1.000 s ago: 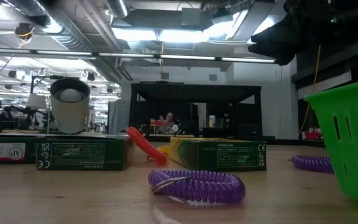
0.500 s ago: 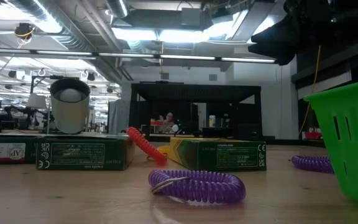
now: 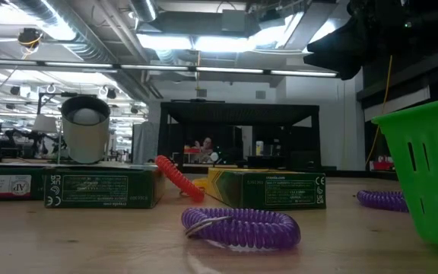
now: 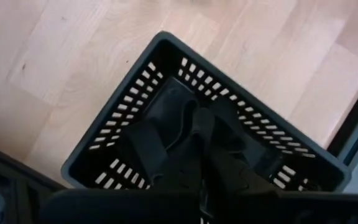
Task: Pick & Place Office Desk Supplies
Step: Put the black rubber band into the black bin
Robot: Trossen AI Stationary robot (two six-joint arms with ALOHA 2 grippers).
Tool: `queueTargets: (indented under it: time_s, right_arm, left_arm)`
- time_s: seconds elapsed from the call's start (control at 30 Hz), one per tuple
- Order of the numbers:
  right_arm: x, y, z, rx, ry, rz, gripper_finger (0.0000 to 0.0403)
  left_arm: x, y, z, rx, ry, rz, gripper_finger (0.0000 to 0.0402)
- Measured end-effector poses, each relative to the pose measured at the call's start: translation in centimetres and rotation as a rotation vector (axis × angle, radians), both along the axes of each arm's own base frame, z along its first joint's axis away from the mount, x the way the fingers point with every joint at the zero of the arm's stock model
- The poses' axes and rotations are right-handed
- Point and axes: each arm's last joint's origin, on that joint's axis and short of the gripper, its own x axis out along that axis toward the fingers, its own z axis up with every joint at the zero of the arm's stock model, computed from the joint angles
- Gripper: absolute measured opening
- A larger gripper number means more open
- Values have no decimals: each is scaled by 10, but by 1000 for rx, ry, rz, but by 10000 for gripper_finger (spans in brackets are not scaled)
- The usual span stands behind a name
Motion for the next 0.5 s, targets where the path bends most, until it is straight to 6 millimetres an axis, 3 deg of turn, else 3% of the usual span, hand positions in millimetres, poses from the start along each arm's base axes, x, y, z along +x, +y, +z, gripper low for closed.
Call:
queueTargets:
  time_s: [0.5]
  right_arm:
    - [0,0,0,-2,0,0,215]
  left_arm:
    - [5,2,0,-4,-3,37,173]
